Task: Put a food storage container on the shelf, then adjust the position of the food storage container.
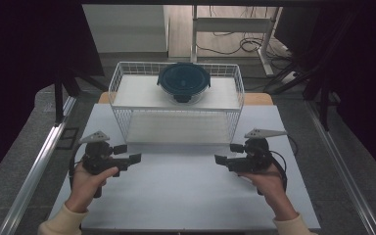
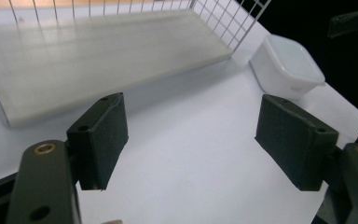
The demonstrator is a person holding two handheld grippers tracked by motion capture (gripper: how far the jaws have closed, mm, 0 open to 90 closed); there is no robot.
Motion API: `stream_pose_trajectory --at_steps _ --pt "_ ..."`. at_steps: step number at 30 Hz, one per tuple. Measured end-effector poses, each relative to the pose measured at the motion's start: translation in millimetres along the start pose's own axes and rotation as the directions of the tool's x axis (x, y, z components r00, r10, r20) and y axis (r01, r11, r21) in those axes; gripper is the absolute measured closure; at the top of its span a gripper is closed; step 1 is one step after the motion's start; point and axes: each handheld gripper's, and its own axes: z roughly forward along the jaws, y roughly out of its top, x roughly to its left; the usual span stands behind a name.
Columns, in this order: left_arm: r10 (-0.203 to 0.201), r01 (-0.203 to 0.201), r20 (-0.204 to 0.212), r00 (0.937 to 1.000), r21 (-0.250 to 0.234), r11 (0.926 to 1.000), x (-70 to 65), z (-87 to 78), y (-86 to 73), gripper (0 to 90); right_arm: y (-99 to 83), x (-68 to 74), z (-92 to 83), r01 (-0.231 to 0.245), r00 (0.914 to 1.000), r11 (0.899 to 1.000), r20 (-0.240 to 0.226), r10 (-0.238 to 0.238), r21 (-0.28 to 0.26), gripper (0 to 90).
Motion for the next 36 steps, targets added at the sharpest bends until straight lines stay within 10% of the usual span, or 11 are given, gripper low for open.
stream_pose_trajectory --at_steps 8,23,36 --pt "-0.024 0.027 -0.048 0.9986 0.051 0.9983 3.2 14.1 -27.7 25.2 -33.7 -6.8 11.8 -0.007 0.9999 0.997 0.008 0.006 0.073 22.4" --pt "0.002 0.004 -0.091 0.9958 0.057 0.9984 3.2 10.9 -36.4 25.7 -39.1 -10.2 24.8 -0.028 0.9978 0.991 0.063 0.02 0.128 15.1" --pt "-0.01 0.015 -0.064 0.9979 0.082 0.9965 9.5 21.9 -35.3 25.3 -29.9 -29.5 -20.7 0.016 0.9961 0.999 0.086 -0.021 0.052 28.6"
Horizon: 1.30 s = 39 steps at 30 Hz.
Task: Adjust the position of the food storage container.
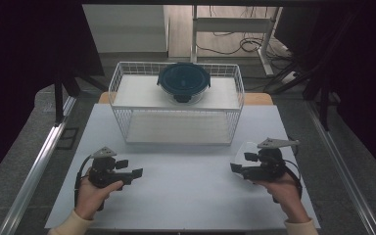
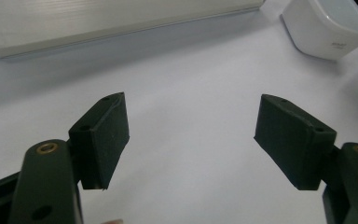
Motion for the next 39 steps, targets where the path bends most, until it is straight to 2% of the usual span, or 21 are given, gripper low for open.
stream_pose_trajectory --at_steps 3,7,11,15,18,20,23,27,31,39 --pt "0.001 -0.001 -0.005 1.0 -0.001 1.0 0.6 0.1 -0.1 25.3 3.2 -12.7 -10.3 -0.006 0.9997 1.0 0.022 0.007 -0.014 35.1" --pt "0.003 -0.003 -0.004 1.0 0.008 1.0 0.9 2.1 -0.6 25.0 6.2 -31.4 -15.0 -0.038 0.9963 0.999 0.077 0.039 -0.006 43.9" --pt "0.005 -0.005 -0.004 1.0 0.015 0.9999 1.5 4.2 -1.4 25.0 5.1 -50.2 -14.3 -0.067 0.9893 0.998 0.131 0.065 0.016 51.6" --pt "0.001 -0.001 -0.008 1.0 0.021 0.9998 2.4 5.8 -1.8 25.0 8.5 -73.4 -13.0 -0.088 0.9765 0.995 0.202 0.077 0.046 62.1" --pt "0.002 -0.002 -0.012 0.9999 0.018 0.9998 2.1 5.2 -1.8 25.0 9.9 -84.4 -12.3 -0.1 0.9751 0.994 0.203 0.09 0.039 67.4" --pt "0.001 0.0 -0.016 0.9999 0.016 0.9999 2.7 5.0 -1.6 25.0 8.7 -89.7 -10.8 -0.102 0.9699 0.993 0.227 0.088 0.054 71.0" --pt "0.0 0.001 -0.017 0.9998 0.021 0.9998 3.3 5.6 -2.1 25.0 5.3 -94.2 -10.2 -0.104 0.9552 0.991 0.287 0.074 0.09 77.3" --pt "0.001 -0.001 -0.018 0.9998 0.022 0.9998 4.3 5.5 -2.8 25.0 -1.2 -100.5 -12.7 -0.127 0.9413 0.988 0.325 0.091 0.09 85.7" --pt "-0.008 0.009 -0.015 0.9999 0.025 0.9997 7.1 6.1 -3.6 25.0 -4.8 -107.1 -12.6 -0.135 0.9263 0.986 0.366 0.091 0.096 89.1" --pt "-0.012 0.013 -0.019 0.9997 0.028 0.9995 5.5 7.2 -3.0 24.9 -4.0 -129.3 0.9 -0.138 0.9151 0.981 0.396 0.074 0.136 89.3"
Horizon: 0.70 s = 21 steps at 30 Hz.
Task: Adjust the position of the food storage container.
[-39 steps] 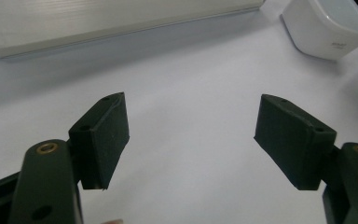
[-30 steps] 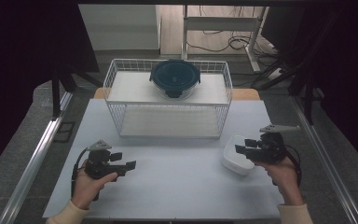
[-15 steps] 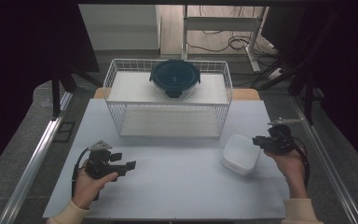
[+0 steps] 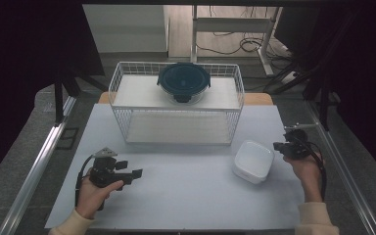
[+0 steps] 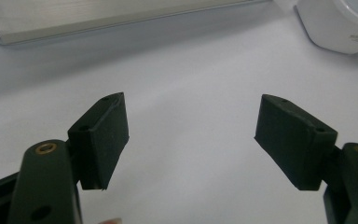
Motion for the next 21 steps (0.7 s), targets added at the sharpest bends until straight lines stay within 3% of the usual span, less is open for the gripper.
stream_pose_trajectory --at_steps 7,14,21 --pt "-0.002 0.002 -0.005 1.0 0.003 1.0 0.7 1.0 -0.3 24.9 -1.9 -4.3 11.4 0.021 0.9998 0.998 0.005 -0.021 0.053 89.3" --pt "0.001 -0.001 0.0 1.0 0.009 1.0 -0.7 1.8 -0.6 24.9 1.5 3.5 15.3 0.084 0.9962 0.995 -0.027 -0.083 0.054 89.5" --pt "0.0 0.0 0.002 1.0 0.011 0.9999 -0.5 2.4 -0.7 24.9 3.0 12.1 18.5 0.107 0.9918 0.993 -0.075 -0.103 0.044 89.5"
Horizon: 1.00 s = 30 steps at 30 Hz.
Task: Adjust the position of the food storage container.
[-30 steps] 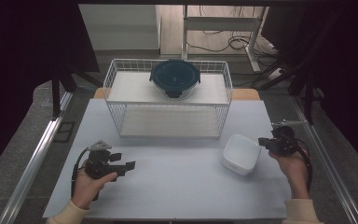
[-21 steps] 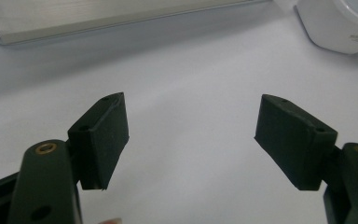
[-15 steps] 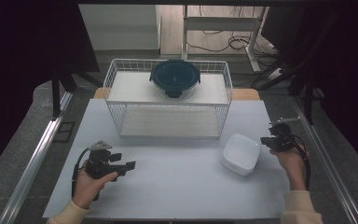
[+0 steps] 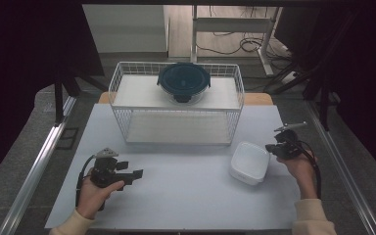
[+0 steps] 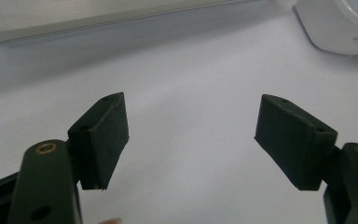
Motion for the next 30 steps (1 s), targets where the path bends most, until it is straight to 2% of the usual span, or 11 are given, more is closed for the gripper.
stream_pose_trajectory --at_steps 6,8,15,20,25,30 --pt "0.0 0.0 0.002 1.0 0.002 1.0 -0.2 0.4 -0.1 24.9 2.7 16.7 3.2 0.027 0.999 1.0 -0.034 -0.027 -0.001 89.5" --pt "-0.001 0.001 0.005 1.0 0.004 1.0 -0.4 0.8 0.1 24.9 2.9 26.2 3.4 0.04 0.9987 0.999 -0.031 -0.04 0.0 89.5" --pt "0.002 -0.002 0.005 1.0 0.004 1.0 -0.5 0.6 -0.4 24.9 7.1 63.6 7.0 0.109 0.9912 0.994 -0.077 -0.108 0.007 89.5" --pt "0.0 0.0 0.004 1.0 0.005 1.0 1.0 0.2 -0.5 24.9 12.1 84.1 11.7 0.139 0.9855 0.99 -0.099 -0.138 0.005 89.5" --pt "0.002 -0.002 0.004 1.0 0.011 0.9999 0.8 1.8 -1.1 24.9 14.1 107.0 14.4 0.174 0.9751 0.985 -0.14 -0.172 0.002 89.6" --pt "0.004 -0.004 0.005 1.0 0.011 0.9999 -0.1 1.5 -1.2 24.9 17.5 132.2 16.9 0.229 0.9607 0.973 -0.162 -0.225 0.003 89.5"
